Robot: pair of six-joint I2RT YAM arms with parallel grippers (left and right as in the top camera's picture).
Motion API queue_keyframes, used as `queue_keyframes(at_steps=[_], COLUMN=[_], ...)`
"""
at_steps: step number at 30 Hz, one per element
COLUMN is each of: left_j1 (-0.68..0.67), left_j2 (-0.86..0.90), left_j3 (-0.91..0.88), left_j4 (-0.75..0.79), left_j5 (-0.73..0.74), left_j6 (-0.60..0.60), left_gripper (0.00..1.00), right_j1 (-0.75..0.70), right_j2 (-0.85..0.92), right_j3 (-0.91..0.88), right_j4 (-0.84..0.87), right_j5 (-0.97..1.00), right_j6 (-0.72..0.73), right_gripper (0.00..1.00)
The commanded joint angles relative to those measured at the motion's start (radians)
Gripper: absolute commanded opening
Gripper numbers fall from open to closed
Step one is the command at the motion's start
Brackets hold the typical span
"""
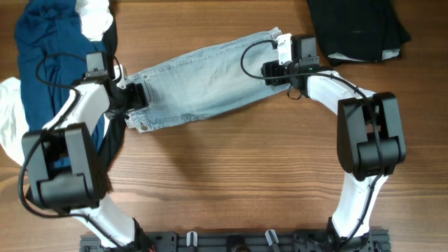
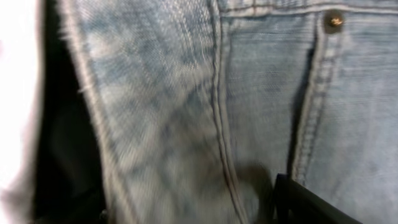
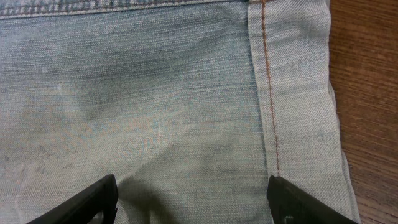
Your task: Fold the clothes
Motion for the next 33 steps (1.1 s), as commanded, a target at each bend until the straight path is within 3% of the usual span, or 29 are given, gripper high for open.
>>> queue_keyframes(at_steps=[1,7,9,11,13,14,19,26,29,33], left_j1=[-0.009,-0.046,-0.059,-0.066,-0.066,-0.066,-0.041,-0.027,-0.027,-0.027], left_j2=[0.047,0.076,0.085,0.094,0.1,0.1,0.05,-0.119,-0.163,-0.181], left_j3=[-0.013,-0.013,-0.013,-0.013,-0.013,-0.013,-0.013,0.035,0.092,0.226], left_j4=[0.024,0.063,0.076,0.083,0.079,0.072,0.034,-0.066,-0.154,-0.345], left_j5=[0.083,0.089,0.089,0.088,0.088,0.088,0.081,0.081,0.072,0.027], left_j6=[0.023,0.023,0.023,0.022,0.022,0.022,-0.079,-0.082,-0.074,-0.008], left_gripper=[0.77,0.76,0.68,0.49,0.11,0.04,0.04,0.04,0.04,0.04], right_j1=[-0.004,-0.004,-0.004,-0.004,-0.004,-0.004,-0.004,-0.004,-0.004,-0.004], right_j2=[0.033,0.033,0.033,0.033,0.033,0.033,0.033,0.033,0.032,0.006], right_j3=[0.004,0.004,0.004,0.004,0.004,0.004,0.004,0.004,0.004,0.004], right_j4=[-0.021,-0.026,-0.026,-0.029,-0.037,-0.041,-0.08,-0.181,-0.209,-0.237], right_j5=[0.022,0.022,0.022,0.022,0.022,0.022,0.021,-0.087,-0.137,-0.219], right_j6=[0.02,0.02,0.02,0.02,0.02,0.021,0.031,0.108,0.15,0.159], right_gripper=[0.78,0.78,0.78,0.78,0.78,0.78,0.77,0.7,0.83,0.89])
